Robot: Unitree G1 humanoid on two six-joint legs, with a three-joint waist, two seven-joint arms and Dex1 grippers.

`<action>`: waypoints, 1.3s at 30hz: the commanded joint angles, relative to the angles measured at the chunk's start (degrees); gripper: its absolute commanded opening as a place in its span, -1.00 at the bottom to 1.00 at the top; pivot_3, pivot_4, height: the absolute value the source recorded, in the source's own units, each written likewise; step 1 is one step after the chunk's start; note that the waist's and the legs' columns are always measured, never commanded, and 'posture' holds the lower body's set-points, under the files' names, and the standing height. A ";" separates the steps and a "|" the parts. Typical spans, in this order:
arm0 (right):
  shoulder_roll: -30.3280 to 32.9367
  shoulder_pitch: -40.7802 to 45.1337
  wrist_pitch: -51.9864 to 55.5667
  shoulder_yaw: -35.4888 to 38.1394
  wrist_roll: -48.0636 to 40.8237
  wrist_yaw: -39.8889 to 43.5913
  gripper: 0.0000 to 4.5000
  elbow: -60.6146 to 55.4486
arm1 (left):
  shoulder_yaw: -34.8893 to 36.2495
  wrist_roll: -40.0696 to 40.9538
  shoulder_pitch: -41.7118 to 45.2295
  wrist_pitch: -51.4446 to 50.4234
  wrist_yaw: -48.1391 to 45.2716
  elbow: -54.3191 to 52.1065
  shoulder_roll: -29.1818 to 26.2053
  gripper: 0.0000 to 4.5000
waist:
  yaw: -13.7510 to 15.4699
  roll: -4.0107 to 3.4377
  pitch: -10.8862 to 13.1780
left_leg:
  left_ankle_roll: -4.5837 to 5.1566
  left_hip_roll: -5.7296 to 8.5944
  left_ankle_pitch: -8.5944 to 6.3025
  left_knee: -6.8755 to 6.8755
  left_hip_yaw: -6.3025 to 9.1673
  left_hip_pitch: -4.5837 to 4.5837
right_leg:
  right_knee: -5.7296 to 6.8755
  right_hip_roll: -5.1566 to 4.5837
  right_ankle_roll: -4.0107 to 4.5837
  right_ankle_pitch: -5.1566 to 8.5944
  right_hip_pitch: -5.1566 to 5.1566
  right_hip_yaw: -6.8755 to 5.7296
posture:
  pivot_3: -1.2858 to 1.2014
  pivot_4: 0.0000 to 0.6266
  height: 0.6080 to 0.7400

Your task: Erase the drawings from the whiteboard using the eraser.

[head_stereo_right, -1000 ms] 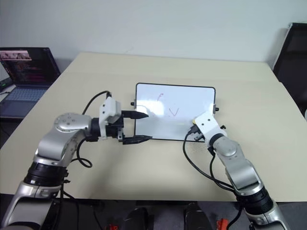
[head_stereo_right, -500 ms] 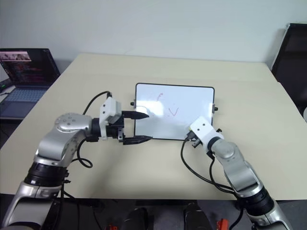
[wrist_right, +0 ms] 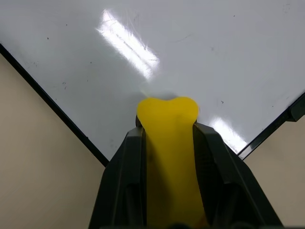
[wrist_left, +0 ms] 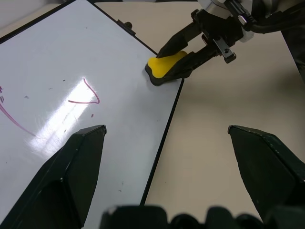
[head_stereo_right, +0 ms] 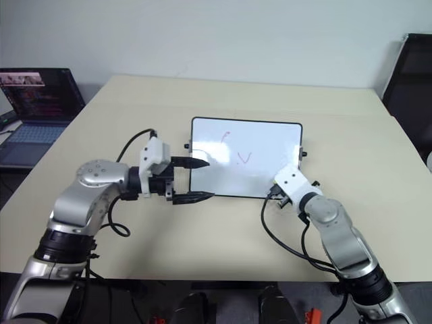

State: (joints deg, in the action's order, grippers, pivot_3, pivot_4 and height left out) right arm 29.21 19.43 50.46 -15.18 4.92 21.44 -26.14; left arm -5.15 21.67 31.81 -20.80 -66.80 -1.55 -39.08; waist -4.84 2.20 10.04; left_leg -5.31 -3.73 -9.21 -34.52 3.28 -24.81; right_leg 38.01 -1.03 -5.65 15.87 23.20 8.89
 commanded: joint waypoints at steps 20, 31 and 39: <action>-4.56 -13.34 -15.67 11.99 -10.98 5.09 -0.55 -13.44 | 11.88 4.60 -14.56 -2.39 12.97 -10.25 1.24 1.00 | 0.10 -0.01 0.01 | -0.01 0.00 0.00 0.48 0.06 -0.01 | -0.08 -0.01 0.05 0.18 0.09 -0.09 | 0.03 -0.52 1.00; -6.06 -8.81 -20.53 7.83 -9.04 3.43 -0.56 -7.27 | 13.13 5.30 -16.88 -0.03 15.12 -9.05 2.70 1.00 | -0.02 -0.01 0.01 | -0.01 0.00 0.00 0.44 0.05 0.03 | -0.06 -0.01 0.09 0.17 0.08 -0.07 | 0.03 -0.52 1.00; -8.15 9.18 -22.94 -0.75 0.95 0.92 -0.56 10.81 | 11.39 4.47 -15.58 0.14 13.32 -8.73 1.60 1.00 | 0.05 -0.01 0.01 | -0.01 0.00 0.00 0.47 0.05 0.04 | -0.07 -0.01 0.10 0.16 0.08 -0.10 | 0.03 -0.52 1.00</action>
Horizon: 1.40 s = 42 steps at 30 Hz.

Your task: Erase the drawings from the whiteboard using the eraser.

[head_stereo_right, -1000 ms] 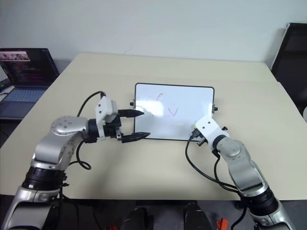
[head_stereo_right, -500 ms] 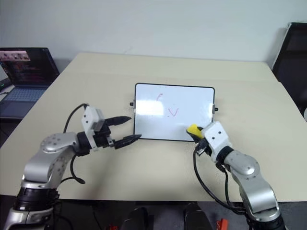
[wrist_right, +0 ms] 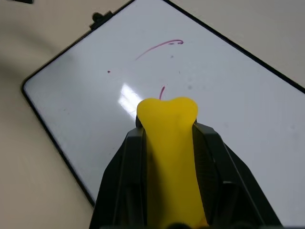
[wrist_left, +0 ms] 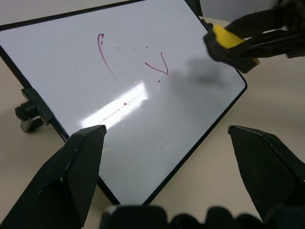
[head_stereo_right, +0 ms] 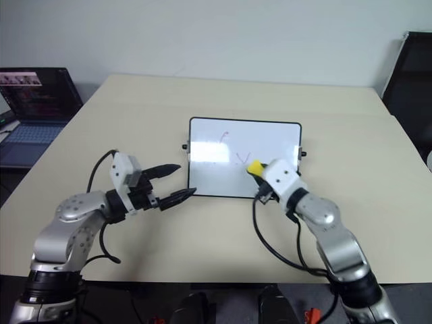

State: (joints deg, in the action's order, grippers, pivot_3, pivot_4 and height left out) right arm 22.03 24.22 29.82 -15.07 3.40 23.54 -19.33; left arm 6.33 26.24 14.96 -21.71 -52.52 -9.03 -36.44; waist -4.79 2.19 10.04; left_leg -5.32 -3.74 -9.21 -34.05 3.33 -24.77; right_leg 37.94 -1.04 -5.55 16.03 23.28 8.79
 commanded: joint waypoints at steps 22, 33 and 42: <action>-3.17 14.32 -8.24 -5.53 9.97 0.96 -0.56 23.42 | -2.12 -1.40 5.05 0.71 -2.38 -0.13 -1.37 1.00 | -0.04 -0.02 0.01 | 0.00 0.00 0.01 -0.04 0.03 0.01 | 0.06 0.01 -0.20 -0.16 -0.02 -0.04 | 0.03 -0.52 1.00; -2.11 12.14 -4.45 -3.87 9.45 3.62 -0.56 24.55 | -1.96 -1.62 4.58 1.06 -3.50 0.44 -1.42 1.00 | 0.14 0.05 -0.04 | 0.05 0.00 0.09 -0.17 0.04 0.02 | 0.04 0.01 0.00 -0.22 -0.09 -0.04 | 0.03 -0.52 1.00; -2.15 12.74 -5.69 -4.46 12.70 2.13 -0.56 24.40 | -1.97 -1.59 4.46 1.59 -4.11 1.05 -1.76 1.00 | -0.25 0.07 -0.05 | 0.10 -0.01 0.12 -0.18 0.03 0.12 | 0.08 0.01 0.06 -0.33 -0.10 -0.02 | 0.03 -0.52 1.00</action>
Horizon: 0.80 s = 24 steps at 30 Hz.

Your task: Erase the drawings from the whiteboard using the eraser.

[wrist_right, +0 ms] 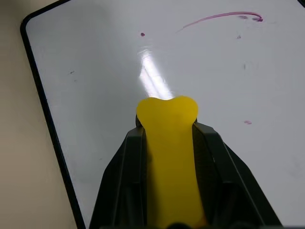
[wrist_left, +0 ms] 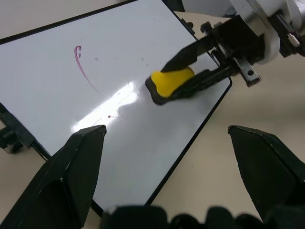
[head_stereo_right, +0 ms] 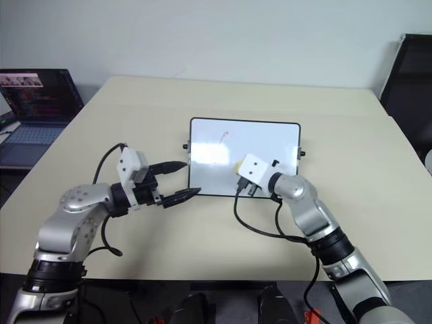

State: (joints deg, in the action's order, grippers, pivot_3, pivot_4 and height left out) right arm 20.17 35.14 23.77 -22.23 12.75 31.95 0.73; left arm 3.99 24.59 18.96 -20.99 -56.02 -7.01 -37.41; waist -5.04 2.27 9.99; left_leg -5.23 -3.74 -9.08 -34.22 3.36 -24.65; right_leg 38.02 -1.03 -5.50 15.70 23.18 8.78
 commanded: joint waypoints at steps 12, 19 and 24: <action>-0.24 -0.52 5.73 3.91 0.06 -3.95 -0.56 3.04 | 0.33 0.20 -0.37 0.46 -0.62 -1.90 -0.53 1.00 | 0.28 0.05 -0.03 | 0.08 0.01 0.07 -0.10 -0.02 0.00 | -0.13 -0.03 0.02 -0.05 0.01 0.01 | 0.03 -0.52 1.00; 0.03 -1.94 6.95 2.73 0.03 -0.25 -0.56 -2.25 | 0.36 0.04 -0.40 0.61 -0.50 -1.61 -0.54 1.00 | -0.09 0.05 -0.04 | 0.09 0.00 0.07 -0.03 -0.03 -0.02 | -0.07 0.00 -0.02 -0.01 -0.03 0.05 | 0.03 -0.52 1.00; -1.57 -2.49 7.21 8.40 -4.48 -1.28 -0.56 -8.23 | 1.38 -0.08 -0.81 0.80 -0.19 -1.12 -1.11 1.00 | 0.06 0.04 -0.02 | 0.08 0.02 0.07 -0.04 -0.04 -0.03 | -0.09 -0.01 0.01 -0.03 0.04 0.05 | 0.03 -0.52 1.00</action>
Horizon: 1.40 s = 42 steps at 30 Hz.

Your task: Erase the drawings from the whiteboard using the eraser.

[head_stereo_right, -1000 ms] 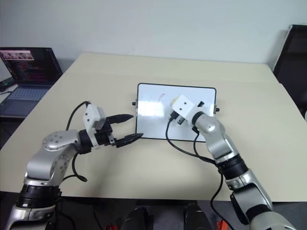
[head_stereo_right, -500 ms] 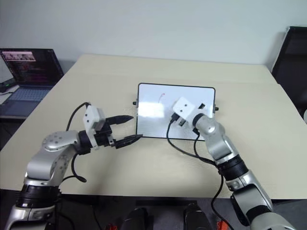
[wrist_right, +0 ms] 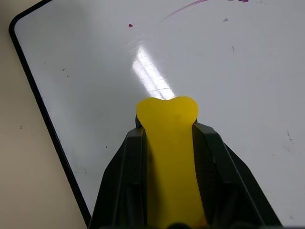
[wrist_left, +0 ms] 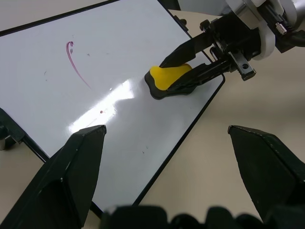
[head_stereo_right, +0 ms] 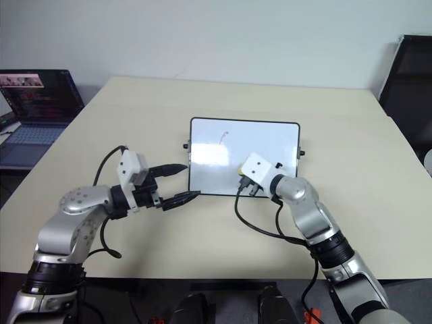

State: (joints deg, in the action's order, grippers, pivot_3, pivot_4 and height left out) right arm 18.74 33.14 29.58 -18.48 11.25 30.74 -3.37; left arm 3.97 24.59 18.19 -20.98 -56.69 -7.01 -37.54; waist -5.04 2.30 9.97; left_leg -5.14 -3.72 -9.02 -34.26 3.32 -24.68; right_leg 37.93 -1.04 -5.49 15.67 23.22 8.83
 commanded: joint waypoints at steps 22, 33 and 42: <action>-2.44 -20.26 -10.86 10.69 -18.41 1.83 -0.56 -23.78 | 9.07 4.90 -5.08 -3.09 8.57 -6.44 -0.33 1.00 | 0.21 -0.02 0.05 | -0.43 -0.04 -0.33 0.29 0.01 -0.15 | -0.01 -0.01 0.01 0.71 0.03 -0.09 | 0.03 -0.52 1.00; 0.47 -8.58 -5.30 6.33 -9.02 -1.59 -0.56 -16.07 | 7.80 4.16 -6.08 -4.81 9.16 -9.06 -1.89 1.00 | 0.31 -0.03 0.08 | -0.42 -0.05 -0.31 0.34 0.01 -0.12 | -0.01 -0.01 0.05 0.67 0.04 -0.11 | 0.03 -0.52 1.00; -4.12 13.14 -4.35 2.05 -4.83 -2.13 -0.56 3.11 | 5.84 3.32 -4.88 -4.22 7.89 -8.81 -2.47 1.00 | 0.14 -0.06 0.10 | -0.40 -0.05 -0.30 0.31 0.02 -0.10 | 0.05 0.00 0.11 0.57 0.04 -0.12 | 0.03 -0.52 1.00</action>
State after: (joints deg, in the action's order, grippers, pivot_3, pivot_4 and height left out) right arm 14.78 44.56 26.57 -15.96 5.54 28.47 -2.48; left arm 9.88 27.90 12.18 -25.92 -48.37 -13.98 -39.23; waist -4.90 2.25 10.06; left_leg -5.55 -3.77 -9.32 -33.94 3.34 -24.79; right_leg 37.96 -1.04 -5.36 16.12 23.26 8.71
